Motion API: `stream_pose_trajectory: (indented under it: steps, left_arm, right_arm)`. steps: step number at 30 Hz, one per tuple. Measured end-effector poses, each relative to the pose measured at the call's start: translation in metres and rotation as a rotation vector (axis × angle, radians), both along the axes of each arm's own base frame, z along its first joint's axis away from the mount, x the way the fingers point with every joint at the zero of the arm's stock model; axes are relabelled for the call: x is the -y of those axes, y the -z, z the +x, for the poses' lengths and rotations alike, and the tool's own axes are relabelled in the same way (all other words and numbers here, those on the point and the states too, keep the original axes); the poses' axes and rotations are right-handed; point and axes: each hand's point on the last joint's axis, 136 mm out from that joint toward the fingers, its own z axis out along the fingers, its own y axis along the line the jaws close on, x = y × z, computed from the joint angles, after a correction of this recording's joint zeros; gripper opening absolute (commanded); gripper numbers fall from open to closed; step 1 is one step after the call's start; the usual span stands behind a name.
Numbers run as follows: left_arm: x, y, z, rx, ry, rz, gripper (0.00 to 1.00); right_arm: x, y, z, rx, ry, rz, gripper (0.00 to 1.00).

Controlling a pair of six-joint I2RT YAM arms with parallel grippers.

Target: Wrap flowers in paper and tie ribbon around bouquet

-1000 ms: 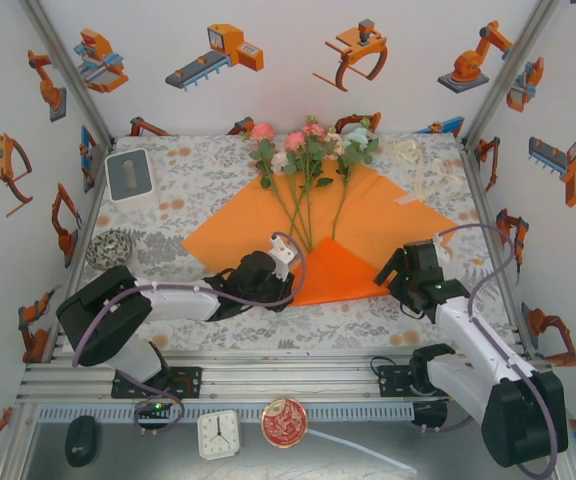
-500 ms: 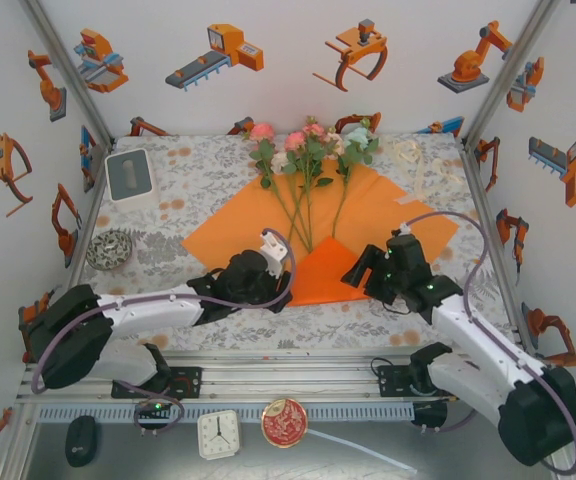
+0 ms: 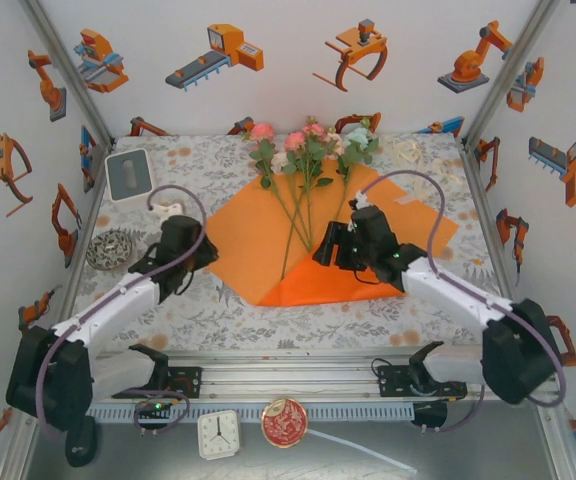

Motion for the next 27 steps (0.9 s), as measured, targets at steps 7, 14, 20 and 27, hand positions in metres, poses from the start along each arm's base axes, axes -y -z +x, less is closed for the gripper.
stream_pose_trajectory:
  steps: [7, 14, 20, 27]
  left_arm:
    - [-0.069, 0.02, 0.03, -0.094, -0.252, 0.058, 0.62]
    - [-0.074, 0.045, 0.07, -0.145, -0.212, 0.12, 0.63]
    - [-0.062, 0.06, 0.095, -0.163, -0.146, 0.093, 0.59]
    - [-0.048, 0.061, 0.099, -0.149, -0.094, 0.028, 0.56]
  right_arm:
    - [-0.016, 0.043, 0.031, -0.032, -0.033, -0.096, 0.57]
    - [-0.023, 0.066, 0.038, -0.054, -0.058, -0.126, 0.56]
    - [-0.026, 0.067, 0.04, -0.047, -0.071, -0.119, 0.56]
    - [-0.026, 0.067, 0.04, -0.044, -0.076, -0.123, 0.56]
